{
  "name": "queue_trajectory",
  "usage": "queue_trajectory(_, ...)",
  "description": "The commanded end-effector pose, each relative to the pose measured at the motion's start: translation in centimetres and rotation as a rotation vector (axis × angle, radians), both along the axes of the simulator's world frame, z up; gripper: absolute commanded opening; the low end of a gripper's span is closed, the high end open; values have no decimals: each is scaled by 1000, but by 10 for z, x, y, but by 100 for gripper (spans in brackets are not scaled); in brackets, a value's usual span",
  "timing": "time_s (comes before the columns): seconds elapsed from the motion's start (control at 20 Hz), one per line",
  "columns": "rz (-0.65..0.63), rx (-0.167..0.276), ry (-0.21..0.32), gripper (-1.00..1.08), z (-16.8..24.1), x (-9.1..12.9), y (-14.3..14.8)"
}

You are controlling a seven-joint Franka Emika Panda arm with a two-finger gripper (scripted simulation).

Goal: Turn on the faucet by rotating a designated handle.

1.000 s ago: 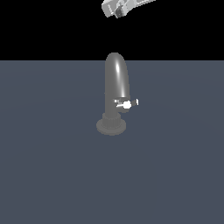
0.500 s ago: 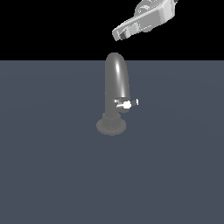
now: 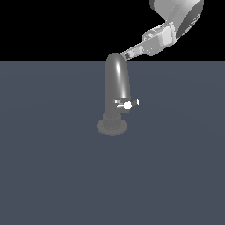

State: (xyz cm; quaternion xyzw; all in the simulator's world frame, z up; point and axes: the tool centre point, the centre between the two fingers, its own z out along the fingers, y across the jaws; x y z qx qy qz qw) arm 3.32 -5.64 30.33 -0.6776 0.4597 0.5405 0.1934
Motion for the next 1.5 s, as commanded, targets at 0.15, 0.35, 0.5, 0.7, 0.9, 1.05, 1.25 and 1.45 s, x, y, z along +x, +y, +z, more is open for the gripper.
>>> queue_trajectory(0.15, -83, 41, 102, -100, -28, 7, -8)
queue_trajectory(0.35, -141, 68, 172, -100, -49, 10, -13)
queue_trajectory(0.5, -184, 89, 225, -100, -64, 11, -17)
queue_trajectory(0.7, -244, 116, 297, -100, -86, 11, -21)
queue_trajectory(0.9, -303, 143, 366, -100, -108, 8, -24)
queue_trajectory(1.05, -334, 156, 403, -100, -119, 6, -26)
queue_trajectory(1.25, -357, 166, 429, -100, -127, 4, -26)
queue_trajectory(1.45, -360, 168, 432, -100, -128, 3, -26)
